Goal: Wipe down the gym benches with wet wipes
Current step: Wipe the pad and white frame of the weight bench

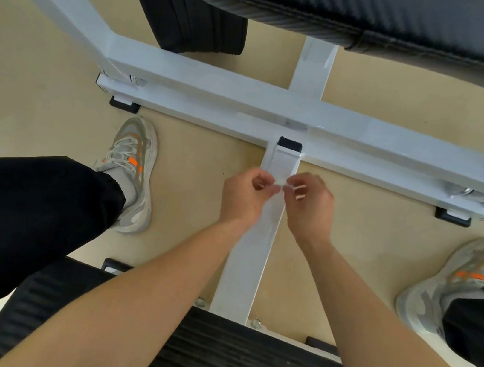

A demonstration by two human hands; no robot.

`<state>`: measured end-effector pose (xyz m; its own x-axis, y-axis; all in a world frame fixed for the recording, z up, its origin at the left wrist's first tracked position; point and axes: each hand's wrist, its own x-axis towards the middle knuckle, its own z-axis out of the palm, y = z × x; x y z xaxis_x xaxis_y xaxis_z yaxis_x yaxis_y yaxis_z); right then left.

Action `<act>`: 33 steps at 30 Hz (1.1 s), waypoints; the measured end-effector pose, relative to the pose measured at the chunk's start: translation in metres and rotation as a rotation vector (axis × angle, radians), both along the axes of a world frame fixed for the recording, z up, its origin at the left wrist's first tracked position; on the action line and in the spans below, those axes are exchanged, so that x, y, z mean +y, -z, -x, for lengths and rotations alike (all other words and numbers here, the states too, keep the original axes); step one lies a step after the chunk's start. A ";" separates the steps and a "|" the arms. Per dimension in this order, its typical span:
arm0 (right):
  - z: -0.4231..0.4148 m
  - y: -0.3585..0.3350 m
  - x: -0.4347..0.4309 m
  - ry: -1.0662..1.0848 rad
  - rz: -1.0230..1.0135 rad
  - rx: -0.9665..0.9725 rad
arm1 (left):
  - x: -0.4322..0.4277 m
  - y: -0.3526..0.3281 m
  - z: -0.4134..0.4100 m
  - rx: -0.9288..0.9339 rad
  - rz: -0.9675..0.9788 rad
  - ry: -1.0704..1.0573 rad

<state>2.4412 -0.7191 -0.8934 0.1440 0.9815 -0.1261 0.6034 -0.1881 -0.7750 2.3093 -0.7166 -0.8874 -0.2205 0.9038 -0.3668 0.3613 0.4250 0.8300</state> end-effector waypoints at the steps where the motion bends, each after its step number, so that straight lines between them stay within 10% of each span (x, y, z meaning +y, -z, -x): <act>1: 0.002 -0.006 0.009 0.050 -0.020 0.036 | 0.009 -0.006 -0.004 -0.029 -0.028 -0.043; 19: 0.026 -0.010 0.028 0.412 0.152 0.158 | 0.041 -0.004 -0.003 0.015 -0.024 -0.180; 33: 0.030 0.019 0.004 0.310 0.349 0.055 | 0.008 0.035 0.009 0.223 0.137 -0.014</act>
